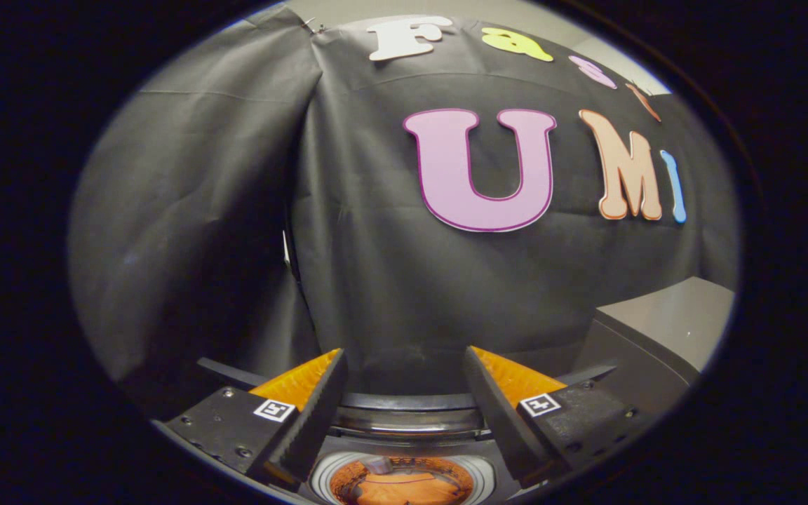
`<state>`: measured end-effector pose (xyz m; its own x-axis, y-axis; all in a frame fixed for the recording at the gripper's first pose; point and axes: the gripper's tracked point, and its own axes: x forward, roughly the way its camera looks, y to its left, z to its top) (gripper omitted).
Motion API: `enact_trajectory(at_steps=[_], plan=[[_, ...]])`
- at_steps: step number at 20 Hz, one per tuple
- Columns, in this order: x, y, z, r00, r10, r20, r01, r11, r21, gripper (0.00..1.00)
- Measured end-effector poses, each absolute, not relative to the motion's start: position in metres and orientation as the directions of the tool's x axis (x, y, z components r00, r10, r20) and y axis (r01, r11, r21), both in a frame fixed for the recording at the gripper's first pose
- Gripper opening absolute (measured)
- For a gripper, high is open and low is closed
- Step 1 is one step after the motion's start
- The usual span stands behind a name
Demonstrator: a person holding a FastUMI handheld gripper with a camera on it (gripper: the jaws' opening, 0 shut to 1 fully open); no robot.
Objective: Put the clothes into the washing machine and then close the washing machine lid.
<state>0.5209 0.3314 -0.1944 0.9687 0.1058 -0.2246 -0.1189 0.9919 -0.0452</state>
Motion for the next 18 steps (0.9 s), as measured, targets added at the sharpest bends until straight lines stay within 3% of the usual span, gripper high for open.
enact_trajectory(at_steps=[13, 18], plan=[[0.524, 0.331, -0.189, 0.99, 0.1, -0.098, -0.106, 0.993, -0.051, 1.0], [0.502, 0.33, -0.229, 0.967, 0.072, -0.243, -0.065, 0.997, 0.034, 0.98]])
